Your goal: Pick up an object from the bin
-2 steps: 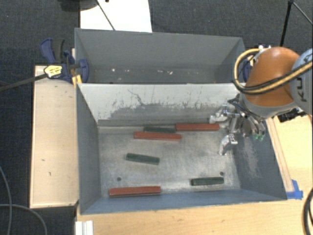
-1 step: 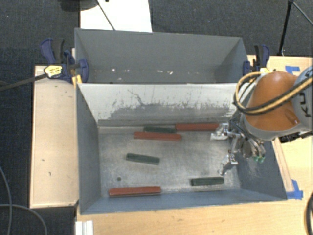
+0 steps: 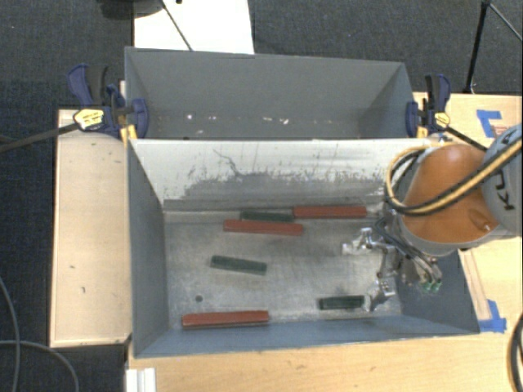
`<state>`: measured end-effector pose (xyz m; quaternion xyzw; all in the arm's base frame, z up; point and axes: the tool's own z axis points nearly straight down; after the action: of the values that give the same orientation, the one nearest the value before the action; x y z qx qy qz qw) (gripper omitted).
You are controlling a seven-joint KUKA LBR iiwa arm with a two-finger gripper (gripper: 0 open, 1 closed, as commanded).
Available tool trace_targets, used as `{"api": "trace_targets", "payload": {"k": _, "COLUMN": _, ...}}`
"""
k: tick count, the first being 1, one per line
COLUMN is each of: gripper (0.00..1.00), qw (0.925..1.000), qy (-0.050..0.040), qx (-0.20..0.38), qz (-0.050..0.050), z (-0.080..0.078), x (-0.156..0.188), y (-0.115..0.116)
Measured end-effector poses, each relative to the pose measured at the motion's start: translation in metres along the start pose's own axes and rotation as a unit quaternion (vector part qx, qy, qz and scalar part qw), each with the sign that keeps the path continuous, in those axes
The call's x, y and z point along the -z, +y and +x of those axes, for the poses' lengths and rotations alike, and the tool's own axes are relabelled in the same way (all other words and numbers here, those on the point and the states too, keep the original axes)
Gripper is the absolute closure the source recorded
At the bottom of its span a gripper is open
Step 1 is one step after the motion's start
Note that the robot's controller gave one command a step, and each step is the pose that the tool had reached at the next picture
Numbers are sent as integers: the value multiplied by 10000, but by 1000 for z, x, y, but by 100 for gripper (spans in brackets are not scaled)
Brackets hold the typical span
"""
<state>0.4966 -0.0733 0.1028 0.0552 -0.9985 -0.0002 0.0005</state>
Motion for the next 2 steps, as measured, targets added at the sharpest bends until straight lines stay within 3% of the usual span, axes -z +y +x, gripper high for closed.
{"api": "trace_targets", "payload": {"k": 1, "gripper": 100, "qw": 9939, "qy": -94, "qx": 1099, "qz": 22, "z": 16, "x": -29, "y": -5}}
{"api": "trace_targets", "payload": {"k": 2, "gripper": 100, "qw": 9939, "qy": -94, "qx": 1099, "qz": 23, "z": 16, "x": -29, "y": -5}}
